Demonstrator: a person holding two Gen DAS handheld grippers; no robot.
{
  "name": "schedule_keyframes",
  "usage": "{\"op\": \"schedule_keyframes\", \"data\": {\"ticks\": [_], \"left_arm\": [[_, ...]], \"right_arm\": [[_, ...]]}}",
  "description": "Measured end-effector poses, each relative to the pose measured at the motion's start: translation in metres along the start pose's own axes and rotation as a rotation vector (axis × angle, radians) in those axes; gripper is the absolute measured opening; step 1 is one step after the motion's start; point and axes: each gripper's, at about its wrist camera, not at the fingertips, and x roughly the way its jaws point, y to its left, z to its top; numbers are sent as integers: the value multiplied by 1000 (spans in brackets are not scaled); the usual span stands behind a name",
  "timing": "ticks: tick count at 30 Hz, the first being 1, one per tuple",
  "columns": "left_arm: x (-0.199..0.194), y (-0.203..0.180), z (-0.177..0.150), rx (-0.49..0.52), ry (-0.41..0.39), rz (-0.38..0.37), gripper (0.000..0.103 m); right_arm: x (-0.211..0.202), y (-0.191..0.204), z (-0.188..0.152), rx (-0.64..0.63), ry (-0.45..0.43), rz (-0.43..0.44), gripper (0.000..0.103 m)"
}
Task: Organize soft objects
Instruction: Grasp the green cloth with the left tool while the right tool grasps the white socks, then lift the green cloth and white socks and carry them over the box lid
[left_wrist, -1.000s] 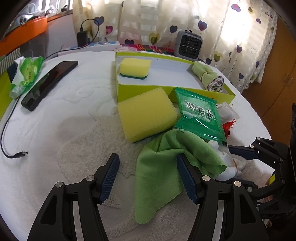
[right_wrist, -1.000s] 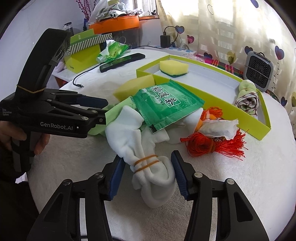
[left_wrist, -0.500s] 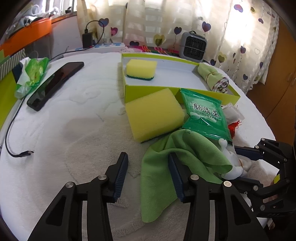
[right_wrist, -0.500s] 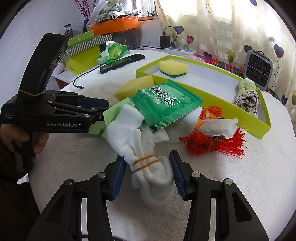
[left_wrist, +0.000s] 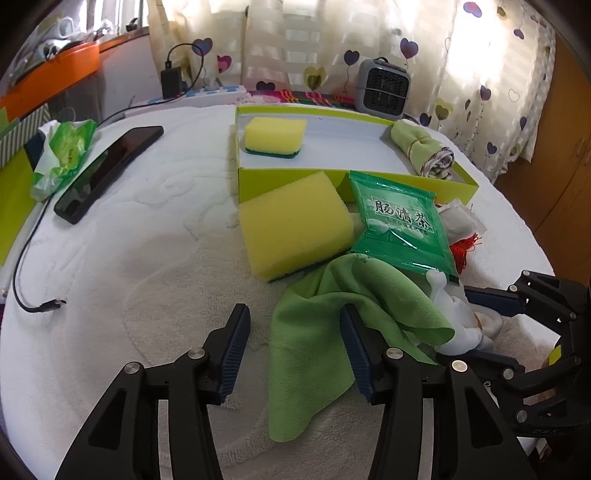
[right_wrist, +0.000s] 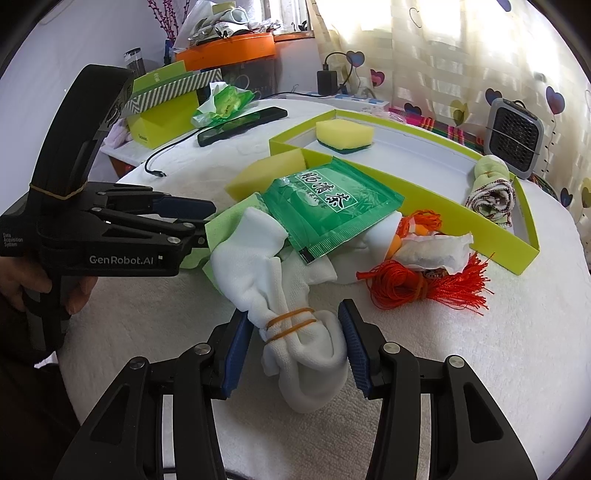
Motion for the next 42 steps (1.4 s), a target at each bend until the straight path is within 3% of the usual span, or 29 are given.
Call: {"op": "schedule_keyframes", "data": {"ticks": [7,17,22,30,42], "left_arm": [[3,-9,-1,44,-3,56,53],[2,-12,-3,69,-14,63,51],[1,-19,-4,101,-21,50,31],[-3,-18,-6,88,-29,33,12],[-15,-14,-8,62,-60,-9,4]], "right_arm": [[0,1,0,-3,2,-24,49],[-2,2,-2,-1,6,-47,46],[-3,1,-3,10,3,-59,46],[-8,0,-6,28,-7,-72,44],[-14,1,-8,54,-30,-79,44]]}}
